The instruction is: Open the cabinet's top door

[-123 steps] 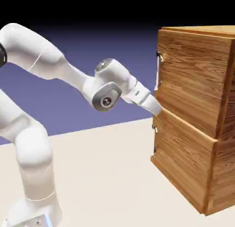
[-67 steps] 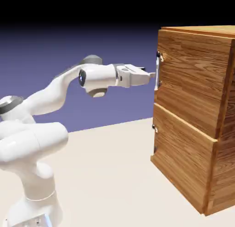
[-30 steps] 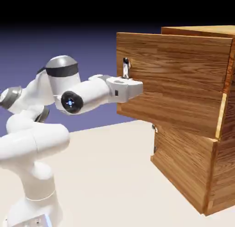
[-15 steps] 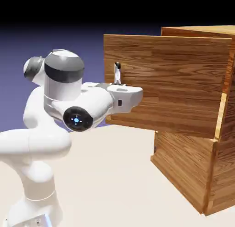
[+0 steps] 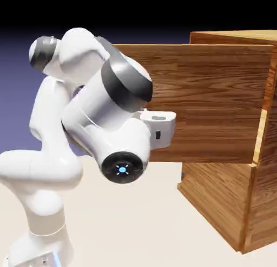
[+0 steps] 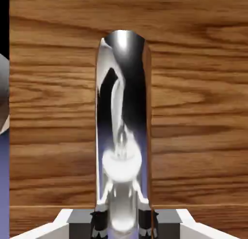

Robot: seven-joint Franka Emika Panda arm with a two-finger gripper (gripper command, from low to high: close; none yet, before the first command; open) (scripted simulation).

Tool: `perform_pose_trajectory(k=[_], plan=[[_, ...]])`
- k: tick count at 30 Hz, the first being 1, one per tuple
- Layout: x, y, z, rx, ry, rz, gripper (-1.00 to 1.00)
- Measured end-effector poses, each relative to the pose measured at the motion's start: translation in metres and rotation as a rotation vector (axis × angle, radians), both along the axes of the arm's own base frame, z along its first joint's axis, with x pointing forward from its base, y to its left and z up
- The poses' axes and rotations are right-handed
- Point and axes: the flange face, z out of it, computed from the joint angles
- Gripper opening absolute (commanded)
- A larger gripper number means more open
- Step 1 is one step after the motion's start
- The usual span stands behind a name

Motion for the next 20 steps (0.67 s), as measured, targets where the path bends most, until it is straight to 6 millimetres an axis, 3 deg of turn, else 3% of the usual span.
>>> perform_pose_trajectory(k=[19,20], plan=[[0.022,-0.121,0.000,0.000,0.000,0.341,-1.00],[0.024,-0.126,0.000,0.000,0.000,0.354,1.00]])
